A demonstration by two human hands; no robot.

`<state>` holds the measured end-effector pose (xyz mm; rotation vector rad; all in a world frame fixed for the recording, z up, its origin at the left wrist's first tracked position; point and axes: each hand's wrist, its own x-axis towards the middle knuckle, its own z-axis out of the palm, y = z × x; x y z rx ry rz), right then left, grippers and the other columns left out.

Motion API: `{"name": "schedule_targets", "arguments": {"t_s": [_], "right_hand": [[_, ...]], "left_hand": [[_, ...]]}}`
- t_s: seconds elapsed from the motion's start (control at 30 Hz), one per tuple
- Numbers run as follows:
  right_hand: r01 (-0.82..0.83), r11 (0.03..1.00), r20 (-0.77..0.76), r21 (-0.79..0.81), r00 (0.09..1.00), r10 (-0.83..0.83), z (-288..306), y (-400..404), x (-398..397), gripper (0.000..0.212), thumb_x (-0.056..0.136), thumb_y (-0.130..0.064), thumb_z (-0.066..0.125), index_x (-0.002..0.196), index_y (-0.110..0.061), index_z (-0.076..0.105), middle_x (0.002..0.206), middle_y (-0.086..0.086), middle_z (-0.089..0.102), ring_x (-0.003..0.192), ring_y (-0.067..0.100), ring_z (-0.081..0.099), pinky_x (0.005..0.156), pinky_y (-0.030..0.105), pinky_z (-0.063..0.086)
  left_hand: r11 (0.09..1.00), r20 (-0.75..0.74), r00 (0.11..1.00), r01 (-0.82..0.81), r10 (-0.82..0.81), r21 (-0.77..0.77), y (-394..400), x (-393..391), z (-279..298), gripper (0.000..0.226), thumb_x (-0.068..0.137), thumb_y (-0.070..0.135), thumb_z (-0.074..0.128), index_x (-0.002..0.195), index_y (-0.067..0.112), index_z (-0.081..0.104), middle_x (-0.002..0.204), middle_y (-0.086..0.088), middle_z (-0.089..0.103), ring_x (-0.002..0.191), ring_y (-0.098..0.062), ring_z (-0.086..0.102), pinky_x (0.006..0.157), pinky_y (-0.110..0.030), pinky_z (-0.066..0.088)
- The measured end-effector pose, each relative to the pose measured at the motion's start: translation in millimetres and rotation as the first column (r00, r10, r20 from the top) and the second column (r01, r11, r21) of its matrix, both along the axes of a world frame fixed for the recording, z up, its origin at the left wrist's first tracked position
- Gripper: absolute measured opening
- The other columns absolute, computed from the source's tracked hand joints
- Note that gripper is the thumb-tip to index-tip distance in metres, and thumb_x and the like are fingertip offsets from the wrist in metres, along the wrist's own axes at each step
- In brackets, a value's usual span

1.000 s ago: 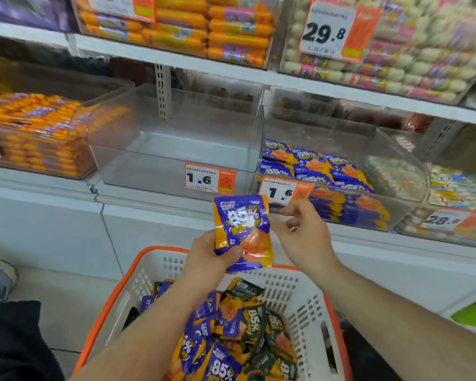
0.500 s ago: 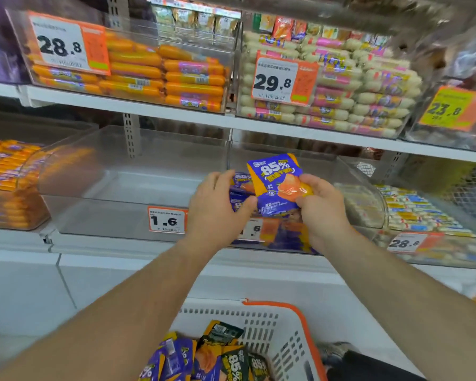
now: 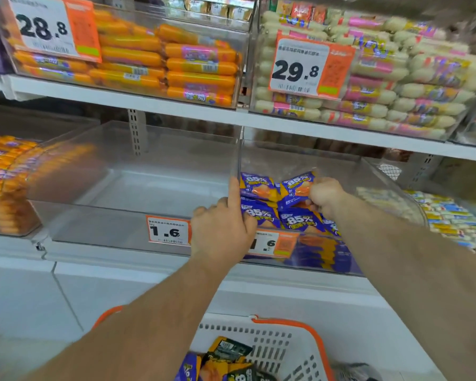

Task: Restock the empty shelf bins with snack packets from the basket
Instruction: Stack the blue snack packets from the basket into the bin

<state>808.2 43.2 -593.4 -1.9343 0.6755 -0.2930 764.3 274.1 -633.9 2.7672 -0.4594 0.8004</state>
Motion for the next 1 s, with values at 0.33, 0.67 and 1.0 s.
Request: {"name": "schedule_targets", "arguments": {"t_s": [0.33, 0.67, 1.0], "right_hand": [[-0.081, 0.887, -0.286, -0.454, 0.956, -0.059, -13.3, -2.3, 14.8, 0.032, 0.096, -0.006, 0.049, 0.126, 0.002, 0.057, 0.112, 0.015, 0.060, 0.097, 0.028, 0.058, 0.065, 0.030, 0.046], [0.082, 0.680, 0.082, -0.729, 0.996, -0.032, 3.4, 39.0, -36.6, 0.029, 0.082, -0.004, 0.057, 0.109, -0.008, 0.065, 0.123, 0.015, 0.054, 0.102, 0.033, 0.057, 0.082, 0.035, 0.048], [-0.043, 0.756, 0.443, -0.653, 0.788, 0.428, -116.9, 167.9, -123.9, 0.020, 0.073, -0.007, 0.047, 0.077, -0.005, 0.066, 0.083, 0.011, 0.057, 0.078, 0.017, 0.049, 0.064, 0.029, 0.041]], "left_hand": [[1.000, -0.072, 0.997, 0.011, -0.012, -0.024, -1.6, 0.6, 1.8, 0.070, 0.096, 0.040, 0.029, 0.155, 0.011, 0.003, 0.114, -0.004, 0.062, 0.091, -0.022, 0.060, 0.082, -0.036, 0.040], [0.993, -0.103, 0.990, 0.086, -0.095, -0.085, 2.0, 3.3, 2.9, 0.069, 0.098, 0.040, 0.034, 0.153, 0.007, 0.011, 0.126, -0.010, 0.060, 0.107, -0.028, 0.059, 0.095, -0.041, 0.036], [0.864, 0.019, 0.923, 0.367, -0.384, -0.345, 66.2, -59.0, -85.3, 0.054, 0.075, 0.016, 0.056, 0.127, 0.000, 0.054, 0.134, -0.018, 0.053, 0.120, -0.035, 0.052, 0.099, -0.046, 0.041]]}}
